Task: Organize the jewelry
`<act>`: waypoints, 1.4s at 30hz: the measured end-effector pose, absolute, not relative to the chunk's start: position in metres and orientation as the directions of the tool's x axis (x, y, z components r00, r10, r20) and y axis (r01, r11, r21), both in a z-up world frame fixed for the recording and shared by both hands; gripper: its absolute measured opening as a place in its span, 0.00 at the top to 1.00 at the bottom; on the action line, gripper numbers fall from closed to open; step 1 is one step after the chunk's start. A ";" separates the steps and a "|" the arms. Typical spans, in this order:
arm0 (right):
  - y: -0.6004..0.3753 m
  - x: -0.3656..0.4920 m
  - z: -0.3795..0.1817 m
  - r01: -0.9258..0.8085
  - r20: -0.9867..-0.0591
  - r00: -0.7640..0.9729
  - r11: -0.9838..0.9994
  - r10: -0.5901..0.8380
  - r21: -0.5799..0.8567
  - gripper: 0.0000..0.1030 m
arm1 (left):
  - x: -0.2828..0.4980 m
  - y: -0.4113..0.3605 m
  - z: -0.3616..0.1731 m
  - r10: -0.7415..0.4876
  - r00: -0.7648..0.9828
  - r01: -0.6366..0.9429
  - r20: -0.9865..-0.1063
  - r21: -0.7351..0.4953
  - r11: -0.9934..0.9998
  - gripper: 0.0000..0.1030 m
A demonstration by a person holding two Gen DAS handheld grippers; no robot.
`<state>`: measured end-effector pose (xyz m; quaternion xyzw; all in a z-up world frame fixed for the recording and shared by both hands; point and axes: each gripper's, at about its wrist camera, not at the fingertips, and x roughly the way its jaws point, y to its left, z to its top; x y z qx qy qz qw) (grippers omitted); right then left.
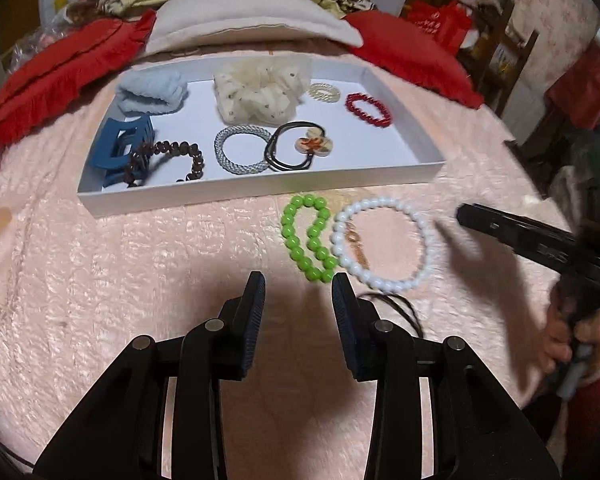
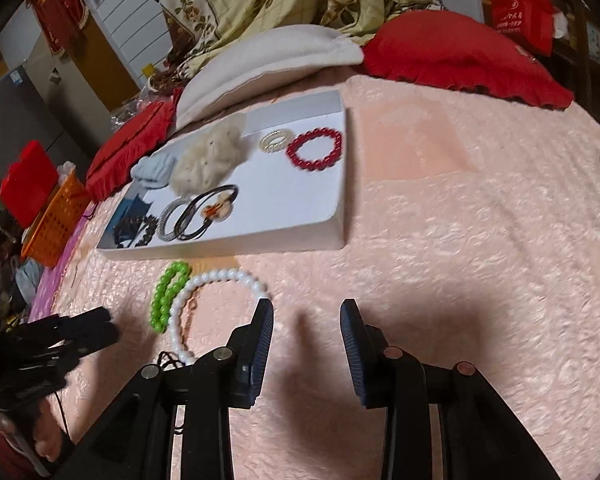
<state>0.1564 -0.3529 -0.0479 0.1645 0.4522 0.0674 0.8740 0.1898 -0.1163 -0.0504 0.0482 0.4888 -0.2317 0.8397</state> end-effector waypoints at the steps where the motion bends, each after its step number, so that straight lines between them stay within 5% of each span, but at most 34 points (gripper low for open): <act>1: -0.351 0.156 -0.049 0.028 -0.767 0.582 0.935 0.272 0.354 0.68 | 0.194 -0.121 -0.053 -0.329 0.424 0.432 -0.844 -0.131 0.892 0.67; 12: -0.267 0.115 -0.052 -0.205 -0.771 0.535 0.938 0.346 0.279 0.68 | 0.224 -0.110 -0.064 -0.328 0.411 0.369 -0.851 -0.174 0.913 0.67; 16: -0.233 0.113 -0.064 -0.219 -0.812 0.540 0.969 0.221 0.118 0.69 | 0.223 -0.102 -0.058 -0.327 0.424 0.354 -0.845 -0.178 0.918 0.67; 20: -0.220 0.105 -0.066 -0.237 -0.826 0.552 0.971 0.111 -0.028 0.95 | 0.218 -0.100 -0.055 -0.327 0.433 0.360 -0.840 -0.171 0.917 0.67; 26: -0.306 0.119 -0.068 -0.025 -0.827 0.542 0.981 -0.148 -0.192 0.97 | 0.219 -0.097 -0.056 -0.337 0.431 0.361 -0.837 -0.182 0.914 0.67; 30: -0.417 0.151 -0.067 0.266 -0.823 0.485 0.947 -0.295 -0.183 0.97 | 0.222 -0.098 -0.056 -0.337 0.427 0.357 -0.839 -0.185 0.915 0.67; 33: -0.477 0.157 -0.056 0.400 -0.830 0.483 0.913 -0.278 -0.074 0.96 | 0.226 -0.101 -0.058 -0.342 0.416 0.352 -0.843 -0.197 0.915 0.67; 38: -0.454 0.143 -0.027 0.317 -0.754 0.634 0.947 -0.174 0.048 0.76 | 0.232 -0.112 -0.067 -0.339 0.388 0.360 -0.857 -0.198 0.912 0.67; 42: -0.396 0.143 -0.034 0.111 -0.770 0.635 0.978 0.065 0.174 0.74 | 0.234 -0.120 -0.074 -0.347 0.366 0.370 -0.864 -0.207 0.906 0.67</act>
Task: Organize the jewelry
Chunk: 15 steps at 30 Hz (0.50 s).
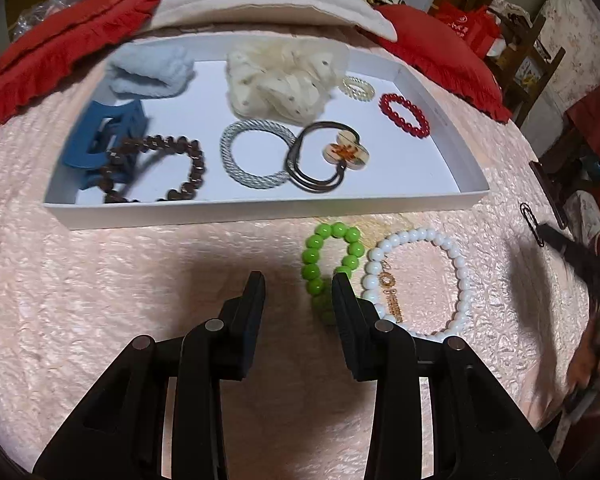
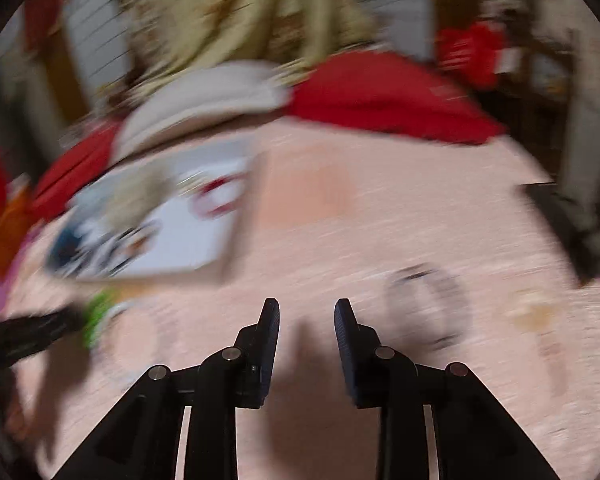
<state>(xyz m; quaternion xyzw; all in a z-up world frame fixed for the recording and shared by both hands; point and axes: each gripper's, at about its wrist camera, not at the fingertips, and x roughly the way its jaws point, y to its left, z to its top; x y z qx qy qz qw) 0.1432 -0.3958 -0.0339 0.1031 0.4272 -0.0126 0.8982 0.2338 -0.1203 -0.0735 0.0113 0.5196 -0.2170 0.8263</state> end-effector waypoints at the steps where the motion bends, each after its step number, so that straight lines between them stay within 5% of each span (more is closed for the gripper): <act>1: -0.379 0.146 -0.039 0.050 -0.775 0.619 0.979 0.125 0.197 0.74 | 0.234 -0.122 -0.074 -0.347 0.369 0.374 -0.862 -0.204 0.905 0.67; 8: -0.308 0.165 -0.061 -0.098 -0.788 0.568 0.970 0.238 0.223 0.74 | 0.243 -0.121 -0.074 -0.369 0.364 0.369 -0.855 -0.232 0.900 0.68; 15: -0.293 0.172 -0.071 -0.094 -0.793 0.582 0.983 0.181 0.155 0.74 | 0.244 -0.132 -0.076 -0.341 0.411 0.394 -0.845 -0.173 0.903 0.68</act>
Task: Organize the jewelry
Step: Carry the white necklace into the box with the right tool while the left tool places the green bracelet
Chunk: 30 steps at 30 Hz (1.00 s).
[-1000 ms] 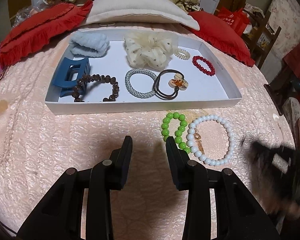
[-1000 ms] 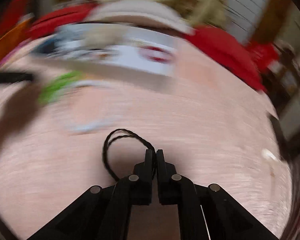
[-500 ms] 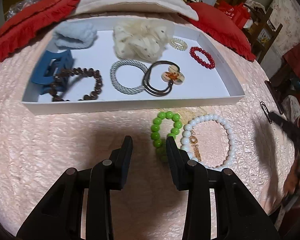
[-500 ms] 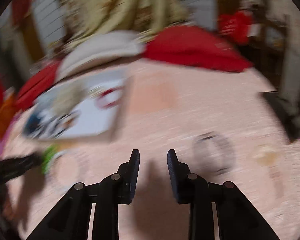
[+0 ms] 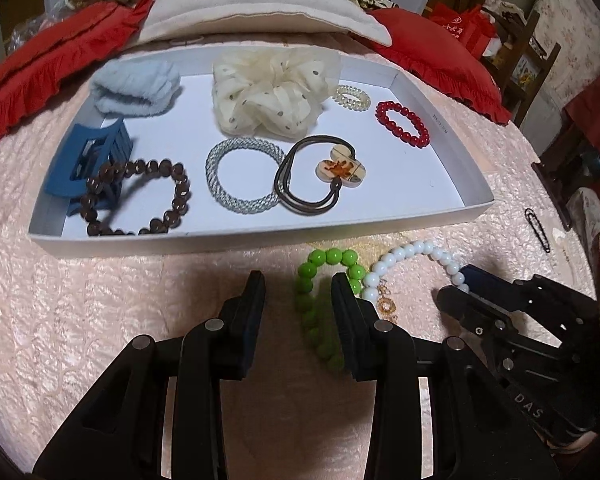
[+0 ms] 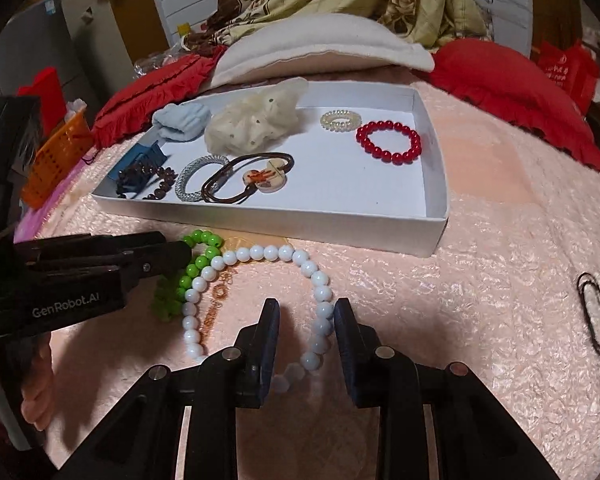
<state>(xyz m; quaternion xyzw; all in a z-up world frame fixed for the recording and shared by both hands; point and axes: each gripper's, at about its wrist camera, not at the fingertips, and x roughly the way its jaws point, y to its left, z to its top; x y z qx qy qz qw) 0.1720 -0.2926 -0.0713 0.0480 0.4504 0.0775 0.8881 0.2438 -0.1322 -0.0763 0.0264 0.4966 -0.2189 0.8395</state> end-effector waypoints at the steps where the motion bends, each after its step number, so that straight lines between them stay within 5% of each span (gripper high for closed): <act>1: -0.293 0.171 -0.071 -0.093 -0.791 0.586 0.984 0.177 0.151 0.74 | 0.244 -0.134 -0.077 -0.335 0.421 0.395 -0.843 -0.162 0.904 0.68; 5: -0.289 0.170 -0.071 -0.082 -0.784 0.602 0.988 0.153 0.130 0.75 | 0.240 -0.138 -0.079 -0.319 0.453 0.398 -0.832 -0.132 0.908 0.68; 6: -0.287 0.169 -0.072 -0.081 -0.783 0.605 0.989 0.145 0.121 0.81 | 0.239 -0.139 -0.079 -0.310 0.457 0.405 -0.833 -0.115 0.907 0.73; 7: -0.286 0.169 -0.072 -0.084 -0.782 0.604 0.989 0.151 0.125 0.85 | 0.238 -0.139 -0.079 -0.301 0.456 0.407 -0.837 -0.105 0.907 0.93; 15: -0.297 0.166 -0.061 -0.066 -0.753 0.613 0.965 0.240 0.254 0.91 | 0.231 -0.112 -0.056 -0.373 0.417 0.383 -0.829 -0.212 0.899 0.92; 30: -0.308 0.162 0.031 -0.091 -0.630 0.746 0.970 0.218 0.227 0.92 | 0.226 -0.104 0.021 -0.452 0.468 0.430 -0.759 -0.251 0.867 0.92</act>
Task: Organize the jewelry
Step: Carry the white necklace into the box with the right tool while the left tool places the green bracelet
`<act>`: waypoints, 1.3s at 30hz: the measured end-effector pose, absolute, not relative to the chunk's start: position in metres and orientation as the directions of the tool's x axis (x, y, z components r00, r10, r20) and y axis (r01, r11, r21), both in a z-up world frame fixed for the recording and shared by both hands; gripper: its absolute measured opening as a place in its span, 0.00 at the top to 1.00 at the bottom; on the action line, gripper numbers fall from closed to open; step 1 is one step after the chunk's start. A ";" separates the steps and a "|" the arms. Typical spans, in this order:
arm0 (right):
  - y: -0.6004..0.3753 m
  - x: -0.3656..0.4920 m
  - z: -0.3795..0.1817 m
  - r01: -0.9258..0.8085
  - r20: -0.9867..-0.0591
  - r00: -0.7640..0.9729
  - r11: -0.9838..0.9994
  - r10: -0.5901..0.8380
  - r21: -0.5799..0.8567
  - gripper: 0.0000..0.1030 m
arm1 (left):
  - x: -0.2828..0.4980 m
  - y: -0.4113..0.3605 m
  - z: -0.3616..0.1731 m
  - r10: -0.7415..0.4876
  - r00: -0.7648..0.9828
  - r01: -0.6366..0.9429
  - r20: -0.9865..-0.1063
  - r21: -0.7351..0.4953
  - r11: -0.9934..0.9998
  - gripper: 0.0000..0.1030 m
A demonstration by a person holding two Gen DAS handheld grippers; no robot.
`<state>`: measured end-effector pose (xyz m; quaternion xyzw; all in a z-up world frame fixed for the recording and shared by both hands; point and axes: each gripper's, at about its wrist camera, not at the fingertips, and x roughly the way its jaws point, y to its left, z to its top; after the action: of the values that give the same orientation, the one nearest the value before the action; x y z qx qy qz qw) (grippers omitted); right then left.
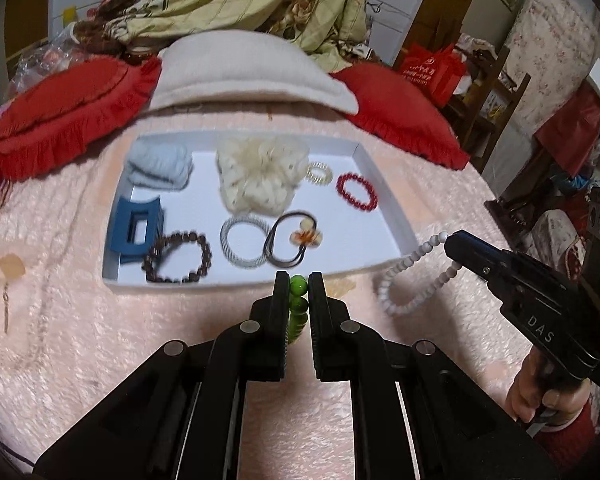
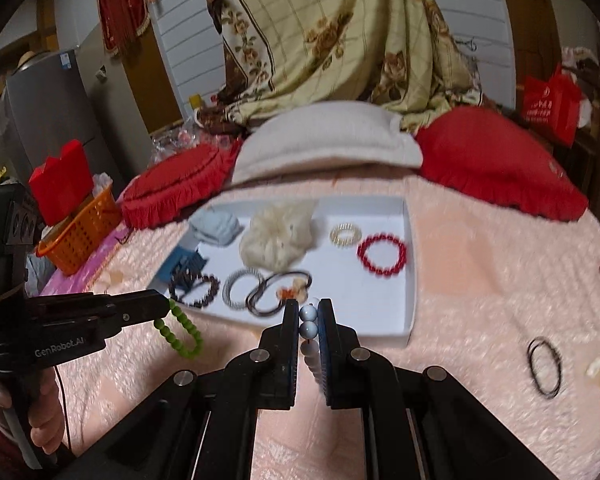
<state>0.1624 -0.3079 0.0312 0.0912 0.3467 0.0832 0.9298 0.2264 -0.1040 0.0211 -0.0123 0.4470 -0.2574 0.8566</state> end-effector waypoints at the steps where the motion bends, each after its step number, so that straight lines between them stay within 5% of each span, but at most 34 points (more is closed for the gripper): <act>1: -0.310 0.165 0.037 -0.089 -0.623 0.753 0.971 0.212 0.223 0.92 | 0.229 -0.106 0.026 -0.458 0.470 0.436 -0.755 -0.252 0.864 0.92; 14: -0.337 0.232 0.048 -0.027 -0.640 0.734 0.951 0.228 0.307 0.91 | 0.264 -0.169 0.044 -0.473 0.467 0.499 -0.747 -0.219 0.839 0.92; 39: -0.355 0.268 -0.046 0.071 -0.769 0.581 0.925 0.266 0.373 0.92 | 0.295 -0.194 -0.053 -0.412 0.308 0.416 -0.857 -0.269 0.869 0.92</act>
<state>0.2683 -0.3549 -0.0460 0.1854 0.4542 0.0563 0.8696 0.2950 -0.1937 -0.0528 0.0016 0.5295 -0.2561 0.8087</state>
